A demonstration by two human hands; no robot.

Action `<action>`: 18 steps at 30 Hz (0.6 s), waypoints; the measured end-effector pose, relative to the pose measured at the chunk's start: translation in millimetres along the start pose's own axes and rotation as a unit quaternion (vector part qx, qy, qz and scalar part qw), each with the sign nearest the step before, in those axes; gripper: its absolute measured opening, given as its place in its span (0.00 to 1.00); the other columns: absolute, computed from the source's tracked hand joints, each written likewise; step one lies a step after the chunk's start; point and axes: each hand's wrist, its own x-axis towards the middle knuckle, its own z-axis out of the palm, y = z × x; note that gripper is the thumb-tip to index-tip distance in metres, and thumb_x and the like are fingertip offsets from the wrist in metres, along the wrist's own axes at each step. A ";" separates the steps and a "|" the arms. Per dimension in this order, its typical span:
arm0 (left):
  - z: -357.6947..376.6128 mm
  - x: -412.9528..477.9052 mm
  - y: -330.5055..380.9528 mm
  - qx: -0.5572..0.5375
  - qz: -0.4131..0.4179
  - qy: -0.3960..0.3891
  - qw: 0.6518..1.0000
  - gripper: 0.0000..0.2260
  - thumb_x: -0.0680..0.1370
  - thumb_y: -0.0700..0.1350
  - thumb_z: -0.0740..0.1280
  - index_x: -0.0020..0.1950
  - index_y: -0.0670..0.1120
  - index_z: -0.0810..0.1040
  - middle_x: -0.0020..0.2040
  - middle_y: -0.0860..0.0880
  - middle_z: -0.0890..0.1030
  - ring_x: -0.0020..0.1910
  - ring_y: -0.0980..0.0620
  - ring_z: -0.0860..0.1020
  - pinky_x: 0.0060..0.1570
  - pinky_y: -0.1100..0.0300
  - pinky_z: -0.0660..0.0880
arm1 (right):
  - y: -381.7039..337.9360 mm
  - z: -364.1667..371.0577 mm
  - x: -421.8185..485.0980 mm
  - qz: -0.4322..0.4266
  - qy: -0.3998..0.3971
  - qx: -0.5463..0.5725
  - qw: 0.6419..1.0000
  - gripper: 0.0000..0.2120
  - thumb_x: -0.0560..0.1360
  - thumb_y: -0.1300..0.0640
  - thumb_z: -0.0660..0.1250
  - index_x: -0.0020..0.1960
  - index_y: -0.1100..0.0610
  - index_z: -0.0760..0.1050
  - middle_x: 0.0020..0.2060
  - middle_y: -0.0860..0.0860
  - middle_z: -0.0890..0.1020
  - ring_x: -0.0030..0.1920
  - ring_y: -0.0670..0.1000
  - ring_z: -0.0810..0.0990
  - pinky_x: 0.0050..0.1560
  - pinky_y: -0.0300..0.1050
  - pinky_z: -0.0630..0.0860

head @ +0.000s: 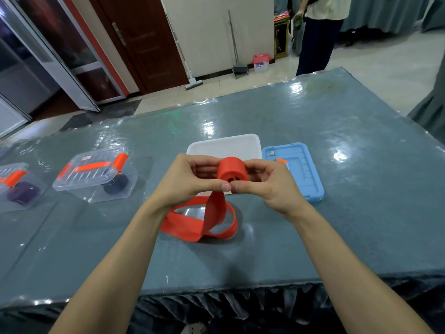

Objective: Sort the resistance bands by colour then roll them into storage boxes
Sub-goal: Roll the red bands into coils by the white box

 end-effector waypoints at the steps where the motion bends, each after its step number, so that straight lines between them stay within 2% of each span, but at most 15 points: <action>1: -0.6 -0.2 1.5 0.013 0.000 0.001 1.000 0.26 0.63 0.44 0.88 0.58 0.43 0.87 0.52 0.41 0.90 0.53 0.44 0.89 0.55 0.54 0.84 | 0.1 -0.2 0.4 0.002 -0.004 -0.007 1.000 0.19 0.69 0.68 0.83 0.58 0.62 0.85 0.49 0.60 0.89 0.50 0.56 0.89 0.52 0.46 0.85; 4: -3.1 -2.2 4.5 0.071 0.005 0.009 0.997 0.21 0.64 0.43 0.86 0.54 0.40 0.88 0.47 0.43 0.90 0.47 0.47 0.89 0.53 0.55 0.84 | -1.4 -6.3 3.2 0.002 -0.045 -0.078 0.996 0.24 0.68 0.60 0.86 0.62 0.56 0.83 0.54 0.56 0.88 0.49 0.59 0.87 0.56 0.54 0.85; 6: -5.6 -2.8 5.3 0.105 0.010 0.015 0.994 0.18 0.65 0.38 0.86 0.53 0.39 0.88 0.44 0.45 0.90 0.44 0.49 0.89 0.50 0.57 0.85 | -6.0 -10.8 3.2 0.017 -0.053 -0.109 0.992 0.28 0.67 0.55 0.86 0.64 0.51 0.82 0.54 0.51 0.87 0.43 0.56 0.87 0.50 0.49 0.83; 7: -6.6 -2.6 5.4 0.123 0.012 0.016 0.992 0.17 0.65 0.36 0.86 0.52 0.39 0.88 0.43 0.46 0.90 0.43 0.50 0.89 0.50 0.58 0.85 | -7.4 -12.0 2.9 0.023 -0.057 -0.113 0.992 0.27 0.67 0.54 0.86 0.63 0.51 0.83 0.51 0.53 0.88 0.41 0.55 0.87 0.49 0.48 0.83; 9: -7.4 -2.3 7.2 0.152 0.011 0.009 0.988 0.15 0.66 0.35 0.86 0.51 0.40 0.89 0.42 0.47 0.90 0.44 0.49 0.89 0.51 0.55 0.86 | -8.6 -10.0 2.4 0.023 -0.063 -0.122 0.990 0.21 0.69 0.56 0.85 0.59 0.53 0.84 0.43 0.58 0.88 0.40 0.57 0.87 0.52 0.54 0.85; 11: -8.6 -1.4 7.5 0.155 0.007 0.001 0.988 0.15 0.67 0.34 0.86 0.51 0.40 0.88 0.43 0.46 0.90 0.44 0.47 0.89 0.52 0.53 0.86 | -4.9 -6.5 2.9 0.002 -0.051 -0.123 0.991 0.18 0.69 0.58 0.85 0.57 0.55 0.84 0.43 0.59 0.88 0.43 0.60 0.88 0.56 0.61 0.85; 13: -10.3 0.1 6.8 0.135 0.005 0.003 0.991 0.16 0.66 0.37 0.86 0.51 0.39 0.88 0.43 0.44 0.90 0.44 0.46 0.89 0.51 0.53 0.86 | -1.0 -4.8 4.9 -0.014 -0.037 -0.118 0.992 0.19 0.69 0.58 0.86 0.57 0.55 0.85 0.44 0.58 0.88 0.47 0.62 0.88 0.57 0.63 0.84; 16: -11.5 1.8 5.9 0.113 0.004 0.018 0.993 0.19 0.64 0.43 0.85 0.52 0.38 0.88 0.43 0.43 0.90 0.42 0.48 0.89 0.49 0.56 0.85 | 0.3 -8.2 7.7 0.006 -0.061 -0.080 0.995 0.25 0.68 0.59 0.86 0.62 0.57 0.82 0.51 0.58 0.88 0.54 0.61 0.87 0.61 0.61 0.84; 18: -13.3 3.9 3.8 0.096 0.003 0.027 0.995 0.18 0.65 0.42 0.84 0.52 0.38 0.87 0.44 0.42 0.89 0.42 0.47 0.89 0.48 0.57 0.85 | 1.2 -9.9 9.2 0.021 -0.063 -0.053 0.996 0.28 0.67 0.62 0.85 0.64 0.60 0.81 0.53 0.60 0.88 0.54 0.59 0.87 0.59 0.56 0.84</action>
